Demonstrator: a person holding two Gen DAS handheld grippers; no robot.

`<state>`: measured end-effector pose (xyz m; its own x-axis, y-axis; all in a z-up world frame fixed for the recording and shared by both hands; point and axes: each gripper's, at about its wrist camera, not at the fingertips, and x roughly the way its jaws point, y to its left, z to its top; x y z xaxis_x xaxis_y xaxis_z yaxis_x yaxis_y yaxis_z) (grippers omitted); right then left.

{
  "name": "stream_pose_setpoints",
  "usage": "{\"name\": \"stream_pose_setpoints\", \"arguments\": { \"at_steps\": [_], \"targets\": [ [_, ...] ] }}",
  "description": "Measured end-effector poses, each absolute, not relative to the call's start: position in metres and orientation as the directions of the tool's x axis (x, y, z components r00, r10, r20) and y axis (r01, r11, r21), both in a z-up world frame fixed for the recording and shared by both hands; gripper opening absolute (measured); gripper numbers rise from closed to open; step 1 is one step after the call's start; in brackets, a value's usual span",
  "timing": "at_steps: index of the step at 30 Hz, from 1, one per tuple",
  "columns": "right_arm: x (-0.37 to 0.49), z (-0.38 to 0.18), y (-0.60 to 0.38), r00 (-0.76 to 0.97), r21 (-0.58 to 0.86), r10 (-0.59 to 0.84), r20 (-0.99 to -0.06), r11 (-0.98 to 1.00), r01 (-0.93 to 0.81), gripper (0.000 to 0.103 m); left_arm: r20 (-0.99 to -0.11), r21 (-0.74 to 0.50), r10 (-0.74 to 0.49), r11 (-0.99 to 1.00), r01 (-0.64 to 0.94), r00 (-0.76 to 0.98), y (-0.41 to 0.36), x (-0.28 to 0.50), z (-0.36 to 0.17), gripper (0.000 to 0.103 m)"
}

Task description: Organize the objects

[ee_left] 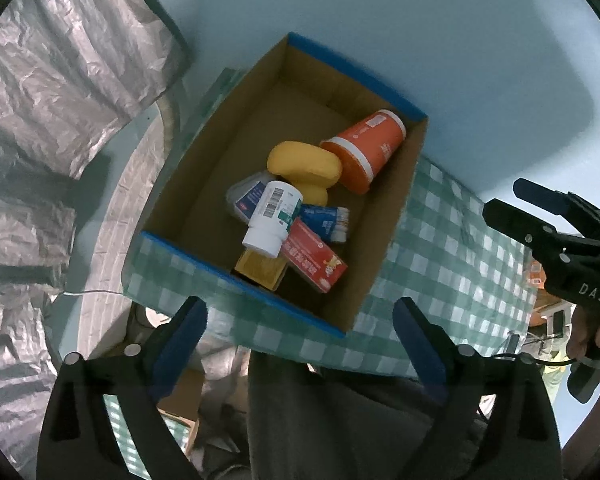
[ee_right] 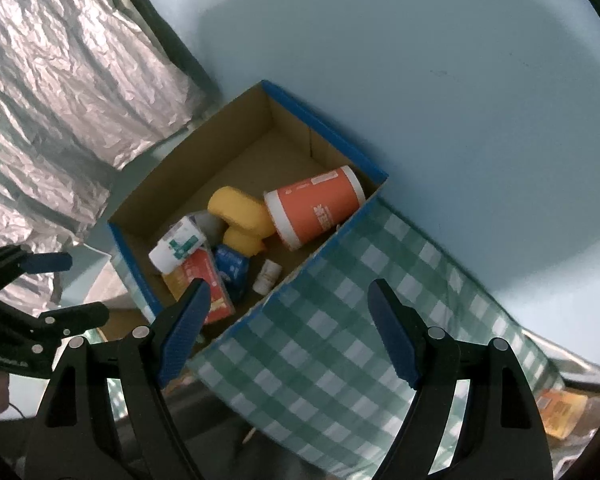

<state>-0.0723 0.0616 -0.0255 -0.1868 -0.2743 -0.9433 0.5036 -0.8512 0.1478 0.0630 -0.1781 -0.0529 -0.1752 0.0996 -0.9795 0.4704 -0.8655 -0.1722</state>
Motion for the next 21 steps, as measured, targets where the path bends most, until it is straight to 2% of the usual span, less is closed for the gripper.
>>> {"name": "stream_pose_setpoints", "arguments": {
  "at_steps": [8,12,21],
  "targets": [
    [-0.057,-0.021,0.069,-0.174,0.16,-0.279,-0.945,-0.852,0.498,0.08,-0.98,-0.175,0.108,-0.871,0.46,-0.169,-0.164,0.067,-0.044,0.099],
    [-0.052,-0.022,0.073,-0.171,0.17,-0.284,-0.944,-0.857,0.486,0.08,-0.983,-0.153,0.092,-0.889,0.431,-0.161,-0.155,0.066,-0.041,0.102],
    [-0.043,-0.025,0.079,-0.16,0.176,-0.282,-0.946,-0.861,0.477,0.08,-0.989,-0.104,0.053,-0.912,0.398,-0.137,-0.149,0.062,-0.039,0.102]
  ]
}}
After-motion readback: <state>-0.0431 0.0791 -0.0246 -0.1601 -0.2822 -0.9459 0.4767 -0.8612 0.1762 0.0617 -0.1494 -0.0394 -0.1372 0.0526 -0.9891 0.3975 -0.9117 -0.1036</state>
